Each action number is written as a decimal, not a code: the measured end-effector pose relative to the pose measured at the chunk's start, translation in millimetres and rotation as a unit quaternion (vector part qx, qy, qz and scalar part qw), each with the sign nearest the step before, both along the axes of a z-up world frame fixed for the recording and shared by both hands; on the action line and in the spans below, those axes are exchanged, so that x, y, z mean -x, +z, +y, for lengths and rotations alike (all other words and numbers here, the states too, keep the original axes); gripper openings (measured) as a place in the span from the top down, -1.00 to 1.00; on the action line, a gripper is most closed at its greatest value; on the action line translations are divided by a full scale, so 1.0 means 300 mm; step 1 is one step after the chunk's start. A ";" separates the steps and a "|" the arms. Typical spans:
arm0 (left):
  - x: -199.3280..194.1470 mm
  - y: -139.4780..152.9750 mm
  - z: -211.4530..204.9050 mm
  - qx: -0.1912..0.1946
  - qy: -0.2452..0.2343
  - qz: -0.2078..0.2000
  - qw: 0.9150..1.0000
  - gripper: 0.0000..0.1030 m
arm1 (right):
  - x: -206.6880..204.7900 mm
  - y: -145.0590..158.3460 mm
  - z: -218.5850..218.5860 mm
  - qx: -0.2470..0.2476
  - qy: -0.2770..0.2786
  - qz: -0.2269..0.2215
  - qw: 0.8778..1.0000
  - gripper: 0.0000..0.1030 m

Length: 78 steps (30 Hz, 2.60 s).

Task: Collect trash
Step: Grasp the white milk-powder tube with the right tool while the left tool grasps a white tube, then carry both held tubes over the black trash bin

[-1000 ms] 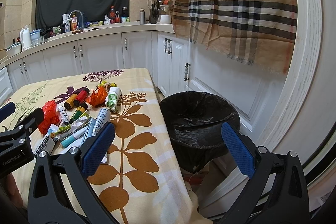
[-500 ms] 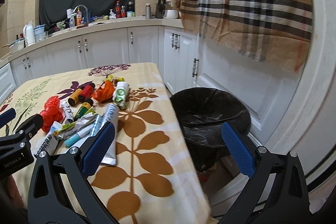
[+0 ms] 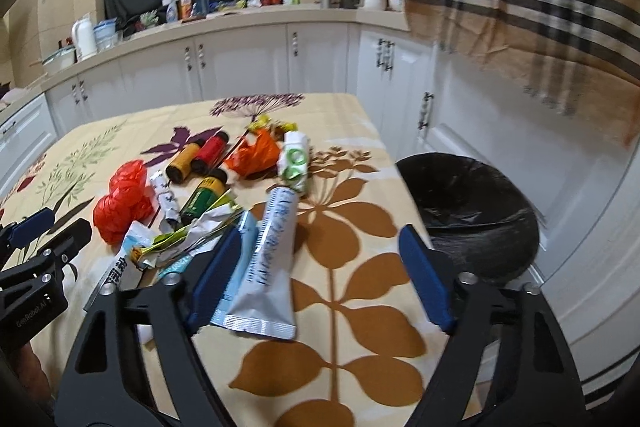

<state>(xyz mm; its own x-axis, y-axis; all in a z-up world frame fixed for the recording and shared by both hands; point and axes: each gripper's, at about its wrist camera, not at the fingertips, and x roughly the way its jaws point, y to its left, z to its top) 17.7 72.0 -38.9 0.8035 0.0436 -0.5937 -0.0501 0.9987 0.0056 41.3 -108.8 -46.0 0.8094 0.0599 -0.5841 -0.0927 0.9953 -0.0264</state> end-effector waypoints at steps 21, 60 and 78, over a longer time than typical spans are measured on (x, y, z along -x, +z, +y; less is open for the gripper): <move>-0.006 -0.010 -0.002 0.032 -0.019 0.017 0.999 -0.07 | -0.053 -0.082 0.020 -0.004 0.031 0.066 0.997 0.73; 0.030 0.061 -0.124 0.020 -0.065 -0.021 0.997 0.81 | 0.006 0.011 -0.138 -0.035 0.011 0.007 0.999 0.74; -0.236 0.193 -0.441 0.024 -0.152 -0.075 0.985 0.81 | -0.167 0.145 -0.369 -0.012 -0.074 -0.061 0.995 0.74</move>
